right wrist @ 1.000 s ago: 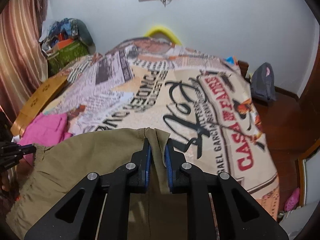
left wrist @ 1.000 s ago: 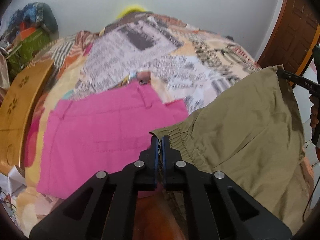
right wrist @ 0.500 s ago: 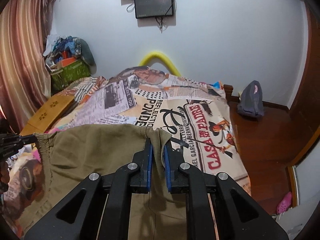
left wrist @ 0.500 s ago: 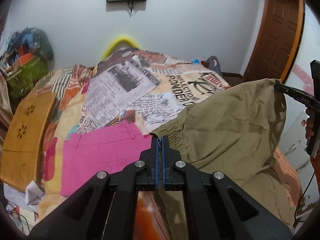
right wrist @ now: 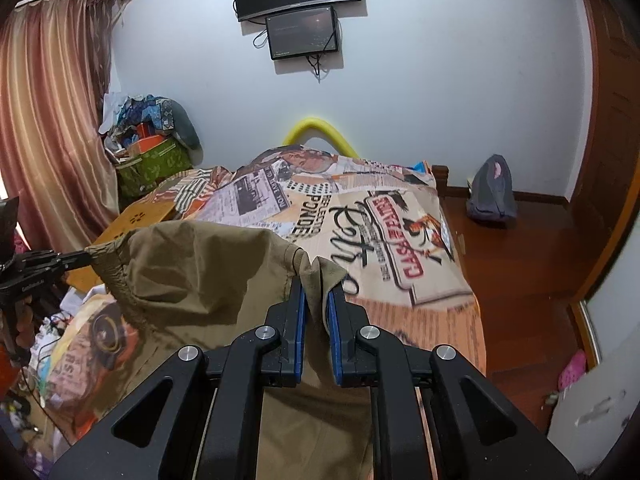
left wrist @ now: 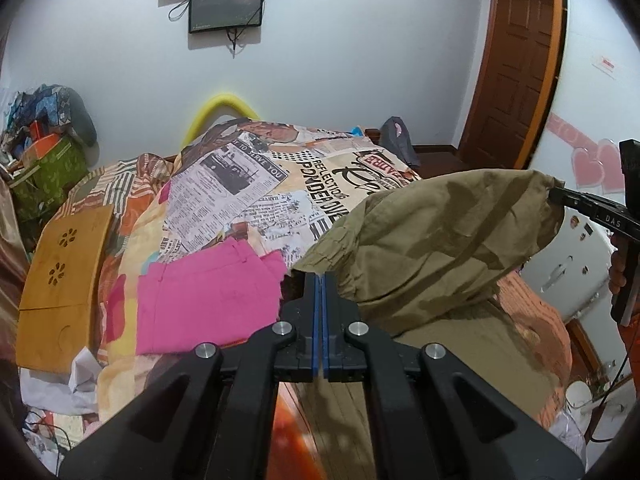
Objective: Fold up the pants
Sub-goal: 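Lift the waistband with both tools and fold it over toward the hems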
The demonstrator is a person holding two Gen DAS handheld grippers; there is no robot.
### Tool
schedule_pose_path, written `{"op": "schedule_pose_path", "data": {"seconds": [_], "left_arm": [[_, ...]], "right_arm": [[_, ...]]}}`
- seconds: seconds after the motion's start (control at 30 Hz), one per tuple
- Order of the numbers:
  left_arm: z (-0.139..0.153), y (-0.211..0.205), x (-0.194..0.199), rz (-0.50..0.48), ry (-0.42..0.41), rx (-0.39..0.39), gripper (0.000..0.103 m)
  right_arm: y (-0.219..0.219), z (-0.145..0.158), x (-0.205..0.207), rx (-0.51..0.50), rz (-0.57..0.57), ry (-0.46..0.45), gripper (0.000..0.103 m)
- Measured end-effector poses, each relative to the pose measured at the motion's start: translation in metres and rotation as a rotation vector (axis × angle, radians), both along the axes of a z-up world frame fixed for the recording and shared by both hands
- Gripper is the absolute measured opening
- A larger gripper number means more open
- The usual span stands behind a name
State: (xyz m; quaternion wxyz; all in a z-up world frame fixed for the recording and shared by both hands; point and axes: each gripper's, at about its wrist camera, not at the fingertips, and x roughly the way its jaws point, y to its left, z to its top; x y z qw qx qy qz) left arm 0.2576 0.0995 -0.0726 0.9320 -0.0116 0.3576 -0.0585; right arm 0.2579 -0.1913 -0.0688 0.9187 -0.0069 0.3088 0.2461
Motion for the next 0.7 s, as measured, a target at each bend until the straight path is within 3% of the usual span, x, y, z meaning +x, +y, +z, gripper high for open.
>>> {"op": "schedule_pose_path", "data": {"seconds": [0.23, 0.37, 0.47, 0.57, 0.63, 0.7], "left_arm": [[0.004, -0.009, -0.046, -0.019, -0.002, 0.007, 0.0], [-0.006, -0.005, -0.046, -0.006, 0.037, 0.014, 0.0], [-0.017, 0.003, -0.04, 0.014, 0.077, 0.02, 0.008], [-0.029, 0.008, -0.028, 0.008, 0.116, -0.005, 0.028], [-0.033, 0.008, -0.025, 0.006, 0.107, 0.005, 0.056], [-0.036, 0.007, -0.022, 0.007, 0.087, 0.02, 0.063]], "right_arm": [[0.0, -0.008, -0.047, -0.033, 0.018, 0.004, 0.009], [-0.001, -0.012, -0.072, -0.044, 0.03, 0.004, 0.009], [-0.002, -0.017, -0.085, -0.065, 0.031, -0.005, 0.009], [-0.006, -0.021, -0.094, -0.057, 0.031, 0.003, 0.009], [-0.01, -0.025, -0.099, -0.054, 0.028, 0.009, 0.009], [-0.013, -0.029, -0.104, -0.054, 0.026, 0.015, 0.009]]}}
